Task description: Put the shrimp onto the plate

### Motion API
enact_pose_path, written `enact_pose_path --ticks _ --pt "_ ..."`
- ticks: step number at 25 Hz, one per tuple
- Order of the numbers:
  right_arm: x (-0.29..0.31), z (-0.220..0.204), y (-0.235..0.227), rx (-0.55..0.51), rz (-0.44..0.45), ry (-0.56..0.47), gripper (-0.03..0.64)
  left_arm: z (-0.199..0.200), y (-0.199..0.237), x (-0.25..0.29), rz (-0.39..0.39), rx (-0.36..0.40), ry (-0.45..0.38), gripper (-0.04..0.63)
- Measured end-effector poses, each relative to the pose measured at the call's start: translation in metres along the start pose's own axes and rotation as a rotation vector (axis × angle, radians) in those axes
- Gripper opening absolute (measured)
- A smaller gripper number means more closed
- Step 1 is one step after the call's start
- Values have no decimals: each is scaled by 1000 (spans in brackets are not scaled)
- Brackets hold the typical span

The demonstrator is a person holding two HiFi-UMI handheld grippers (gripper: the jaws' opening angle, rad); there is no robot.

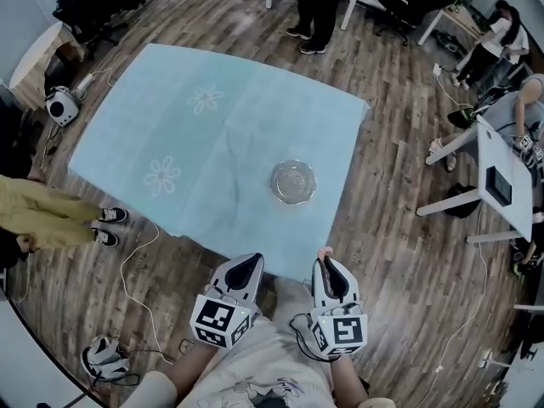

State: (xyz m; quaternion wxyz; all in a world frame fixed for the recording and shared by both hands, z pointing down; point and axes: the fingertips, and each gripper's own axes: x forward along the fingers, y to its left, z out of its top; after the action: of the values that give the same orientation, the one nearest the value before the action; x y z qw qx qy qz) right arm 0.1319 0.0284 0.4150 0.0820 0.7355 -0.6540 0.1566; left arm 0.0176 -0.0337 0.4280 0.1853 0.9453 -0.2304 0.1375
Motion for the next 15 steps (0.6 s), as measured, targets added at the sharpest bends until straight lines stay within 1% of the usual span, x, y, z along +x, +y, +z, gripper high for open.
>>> enact_pose_path --ticks 4,7,10,15 --pt "30 3 -26 -11 65 28 67 10 2 34 45 0 10 0" --pt "53 5 -34 -34 121 40 67 14 2 54 63 3 20 0" --pt "78 6 -42 -63 175 52 67 14 11 72 109 -9 29 -1" --pt "105 -6 -71 -56 243 91 67 7 9 109 168 -21 59 0"
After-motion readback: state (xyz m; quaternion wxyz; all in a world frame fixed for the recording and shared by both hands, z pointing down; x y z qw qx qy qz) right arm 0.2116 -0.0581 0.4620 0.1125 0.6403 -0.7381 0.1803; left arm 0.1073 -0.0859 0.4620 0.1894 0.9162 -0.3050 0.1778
